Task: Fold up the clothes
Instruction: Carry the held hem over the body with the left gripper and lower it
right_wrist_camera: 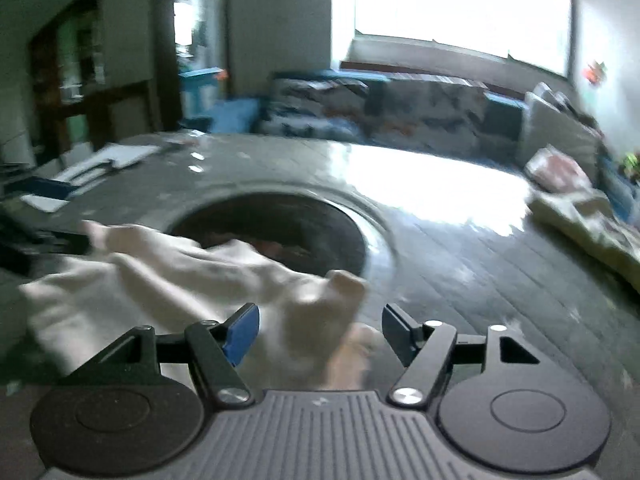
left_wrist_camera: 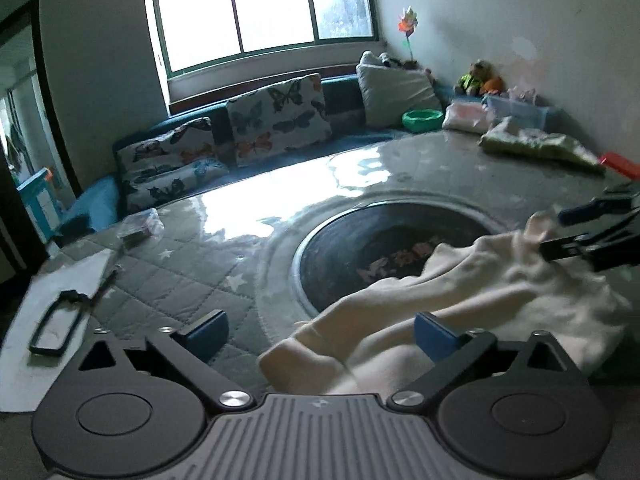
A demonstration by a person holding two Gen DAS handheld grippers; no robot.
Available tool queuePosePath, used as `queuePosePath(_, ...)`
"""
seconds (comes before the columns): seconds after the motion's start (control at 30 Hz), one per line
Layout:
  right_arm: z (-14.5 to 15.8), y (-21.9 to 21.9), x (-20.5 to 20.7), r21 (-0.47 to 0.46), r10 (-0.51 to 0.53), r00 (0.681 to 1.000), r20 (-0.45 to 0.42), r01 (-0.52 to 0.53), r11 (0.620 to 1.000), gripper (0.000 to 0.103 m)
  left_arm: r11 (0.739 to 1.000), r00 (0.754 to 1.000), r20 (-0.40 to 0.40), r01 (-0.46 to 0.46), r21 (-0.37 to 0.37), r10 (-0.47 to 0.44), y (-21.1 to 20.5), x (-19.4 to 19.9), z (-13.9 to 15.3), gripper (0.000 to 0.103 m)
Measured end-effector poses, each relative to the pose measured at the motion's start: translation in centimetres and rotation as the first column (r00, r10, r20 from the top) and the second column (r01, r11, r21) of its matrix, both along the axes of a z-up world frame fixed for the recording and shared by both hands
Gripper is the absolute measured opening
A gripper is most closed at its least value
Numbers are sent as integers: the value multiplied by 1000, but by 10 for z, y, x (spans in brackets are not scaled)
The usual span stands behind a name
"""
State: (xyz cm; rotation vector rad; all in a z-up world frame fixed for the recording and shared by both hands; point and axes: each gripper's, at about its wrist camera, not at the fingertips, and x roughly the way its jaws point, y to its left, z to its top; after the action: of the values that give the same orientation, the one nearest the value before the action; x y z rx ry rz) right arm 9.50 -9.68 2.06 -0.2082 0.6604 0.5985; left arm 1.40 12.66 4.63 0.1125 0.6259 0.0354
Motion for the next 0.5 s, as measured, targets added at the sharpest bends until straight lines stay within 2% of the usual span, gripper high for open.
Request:
queuePosePath(0.1,-8,-6,12,-18,-74,997,-21,73,997,73,999,999,26,35,-29,-34,-5,-3,1,103)
queuePosePath(0.2,-9,-12,14,0,-96,995,-17,96,995,78,998,997,60,51,-48,-49,-10,-5,2,103)
queuePosePath(0.27,-4,-10,11,28,-89,996,20,89,996,86,996,997,62,57,-72,-53,-12,-2,1,103)
queuePosePath(0.33,3,-6,6,52,-96,993,70,93,994,103,991,996,53,78,-104,-73,-13,2,-1,103)
queuePosePath(0.5,9,15,3,87,-32,996,85,25,996,103,975,993,21,122,-186,-120,-17,15,-5,103)
